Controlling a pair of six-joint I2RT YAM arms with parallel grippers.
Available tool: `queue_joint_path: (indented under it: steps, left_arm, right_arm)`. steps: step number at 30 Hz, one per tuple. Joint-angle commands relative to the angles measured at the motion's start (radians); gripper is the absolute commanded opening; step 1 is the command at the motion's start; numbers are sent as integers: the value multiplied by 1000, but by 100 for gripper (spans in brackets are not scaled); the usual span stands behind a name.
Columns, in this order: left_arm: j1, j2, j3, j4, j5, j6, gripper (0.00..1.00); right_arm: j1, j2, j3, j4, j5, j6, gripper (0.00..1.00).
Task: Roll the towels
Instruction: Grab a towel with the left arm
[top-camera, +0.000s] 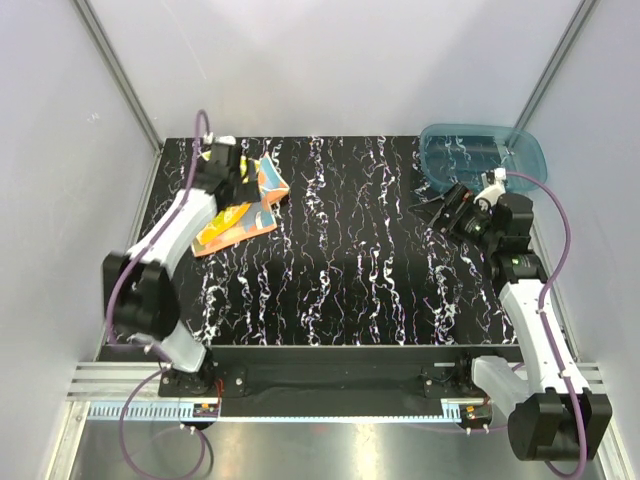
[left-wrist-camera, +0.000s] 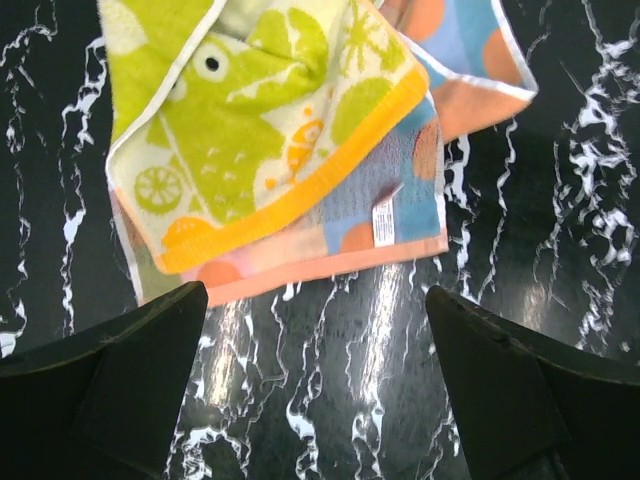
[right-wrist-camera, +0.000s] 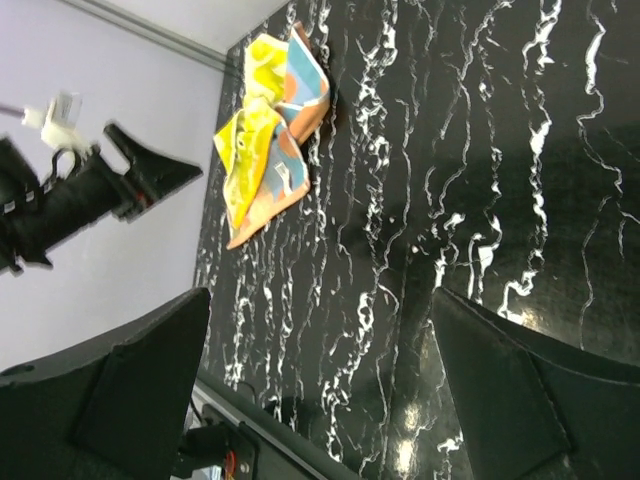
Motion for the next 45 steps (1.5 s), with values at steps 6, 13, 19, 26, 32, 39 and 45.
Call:
queue_joint_path:
  steps: [6,13,19,26,32,39,45]
  left_arm:
    - [-49,350,349,-61,-149,34,96]
    - [-52,520,492,-111,-185,42,97]
    - [-48,613,554,-131,-206,31,98]
    - [1,642,552,-114,-171,26,98]
    - [23,639,529,-90,-166,39,88]
    - [41,639,529,-78,-145,37,72]
    - [67,637,532,-65,-108,33,52]
  right_arm:
    - [7,30,50,-51,-12,-64,100]
    - [46,60,75,-62,-18,-75,100]
    - [60,76,82,-63,-17,-84,100]
    - [70,83,82,-68,-9,-96,100]
    - [78,96,78,-65,-3,-101,100]
    - [83,108,85,-68,-3,-105,100]
    - [89,116,85,-72,0,-110,100]
